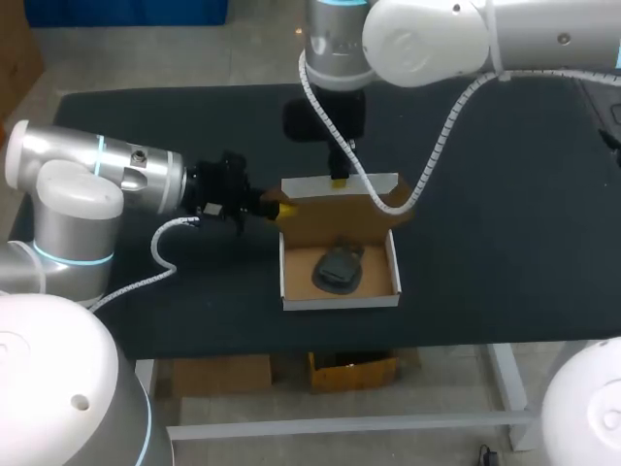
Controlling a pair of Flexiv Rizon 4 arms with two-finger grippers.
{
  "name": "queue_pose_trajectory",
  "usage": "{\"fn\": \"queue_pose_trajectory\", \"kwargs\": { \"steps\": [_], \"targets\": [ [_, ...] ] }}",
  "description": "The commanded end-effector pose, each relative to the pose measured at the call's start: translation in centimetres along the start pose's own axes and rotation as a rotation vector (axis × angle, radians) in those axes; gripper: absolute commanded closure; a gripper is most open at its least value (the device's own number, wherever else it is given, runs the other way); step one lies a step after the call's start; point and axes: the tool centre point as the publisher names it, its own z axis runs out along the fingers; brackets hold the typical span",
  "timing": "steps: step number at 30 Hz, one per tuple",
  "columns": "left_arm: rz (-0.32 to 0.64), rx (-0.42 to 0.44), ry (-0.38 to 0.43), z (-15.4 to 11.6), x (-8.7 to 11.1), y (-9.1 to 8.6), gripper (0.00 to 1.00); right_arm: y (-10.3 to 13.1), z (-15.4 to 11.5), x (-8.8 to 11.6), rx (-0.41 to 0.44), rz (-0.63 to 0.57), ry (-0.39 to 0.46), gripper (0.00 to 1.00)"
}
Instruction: Assemble the packaging by folding the flat box into shape, placing the metal phone stand inside, and closing the box properly
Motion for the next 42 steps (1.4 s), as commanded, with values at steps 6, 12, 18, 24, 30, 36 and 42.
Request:
{"fn": "queue_pose_trajectory", "kwargs": {
  "steps": [6, 12, 18, 24, 30, 36, 42],
  "targets": [
    [0.001, 0.003, -0.002, 0.1, 0.1, 0.0, 1.0, 0.5, -0.4, 0.3, 0.011, 0.0, -0.006, 1.0],
    [0.001, 0.003, -0.002, 0.1, 0.1, 0.0, 1.0, 0.4, -1.1, 0.7, -0.011, -0.006, -0.027, 0.12],
    [0.001, 0.003, -0.002, 0.1, 0.1, 0.0, 1.0, -0.1, -2.2, 0.7, -0.053, 0.004, -0.049, 0.0],
    [0.001, 0.003, -0.002, 0.1, 0.1, 0.0, 1.0, -0.9, -4.0, 0.4, -0.128, 0.047, -0.083, 0.0],
    [0.001, 0.003, -0.002, 0.1, 0.1, 0.0, 1.0, -1.9, -5.2, -0.1, -0.211, 0.166, -0.096, 0.0],
    [0.001, 0.003, -0.002, 0.1, 0.1, 0.0, 1.0, -2.2, -5.4, -0.4, -0.199, 0.263, -0.11, 0.0],
    [0.001, 0.003, -0.002, 0.1, 0.1, 0.0, 1.0, -2.3, -5.4, -0.5, -0.191, 0.285, -0.108, 0.0]
  ]
}}
